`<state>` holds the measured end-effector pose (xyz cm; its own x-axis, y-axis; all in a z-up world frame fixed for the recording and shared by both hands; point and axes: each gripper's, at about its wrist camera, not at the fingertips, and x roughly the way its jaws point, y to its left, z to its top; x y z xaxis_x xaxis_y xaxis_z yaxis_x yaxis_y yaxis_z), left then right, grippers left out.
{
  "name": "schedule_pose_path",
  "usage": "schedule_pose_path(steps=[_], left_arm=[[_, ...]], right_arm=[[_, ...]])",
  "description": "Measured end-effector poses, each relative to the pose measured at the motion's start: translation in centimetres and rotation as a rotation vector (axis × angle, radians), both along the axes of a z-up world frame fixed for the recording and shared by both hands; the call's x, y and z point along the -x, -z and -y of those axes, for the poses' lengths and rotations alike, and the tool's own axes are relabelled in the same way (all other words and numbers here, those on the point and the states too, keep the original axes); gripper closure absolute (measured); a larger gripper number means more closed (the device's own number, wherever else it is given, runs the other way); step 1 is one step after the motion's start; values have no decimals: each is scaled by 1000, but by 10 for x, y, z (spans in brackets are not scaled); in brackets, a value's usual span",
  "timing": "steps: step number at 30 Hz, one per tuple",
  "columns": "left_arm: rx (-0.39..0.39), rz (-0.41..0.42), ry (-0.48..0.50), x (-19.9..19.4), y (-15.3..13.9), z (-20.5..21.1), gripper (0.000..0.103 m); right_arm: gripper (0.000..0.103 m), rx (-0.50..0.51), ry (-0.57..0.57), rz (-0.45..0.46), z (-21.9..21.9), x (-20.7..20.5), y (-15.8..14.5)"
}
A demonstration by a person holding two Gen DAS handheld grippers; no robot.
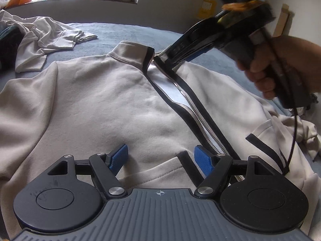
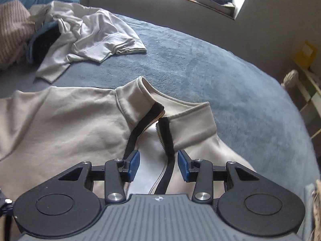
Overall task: Fold clothes
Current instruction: 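Grasp the collar zipper end with the right gripper and lift it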
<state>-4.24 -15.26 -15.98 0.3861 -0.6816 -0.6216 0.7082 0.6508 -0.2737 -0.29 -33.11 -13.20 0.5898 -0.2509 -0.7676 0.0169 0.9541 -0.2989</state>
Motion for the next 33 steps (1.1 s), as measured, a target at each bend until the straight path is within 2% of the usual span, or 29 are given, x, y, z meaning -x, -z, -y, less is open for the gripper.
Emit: schedule_pose_path(steps=[4,7,9,10,11,14,17,20,27,33], left_arm=[[12,-2,1,-10,3,2,29],[23,0,3,-13,6,4,29],[31,7,3,-14,8,5,29],[34,10,3,-14,8,6,29],[37,13,3,-15,9,7,28],[56,1,-8,-20,10,9,27],[74,-14,-19,-24,10,11,27],[81,-21,-25,-26,11,13,27],[80,-20,-28,-26,11,15,27],[64,-11,-23,-24,11,17,26]], right_arm=[[59,77,5,-58,7,-36,35],[60,76,20,-60,17,-43,51],[67,49,29,-25,24,-40,50],[80,34,45,-8,28,-38,49],[86,13,71,14,33,-35,46],[91,-68,159,91,49,-26,35],[92,-171,176,204,59,-16,17],[92,-162,114,274,51,-16,1],[93,-155,97,293,47,-43,-2],[93,-145,80,253,43,-61,15]])
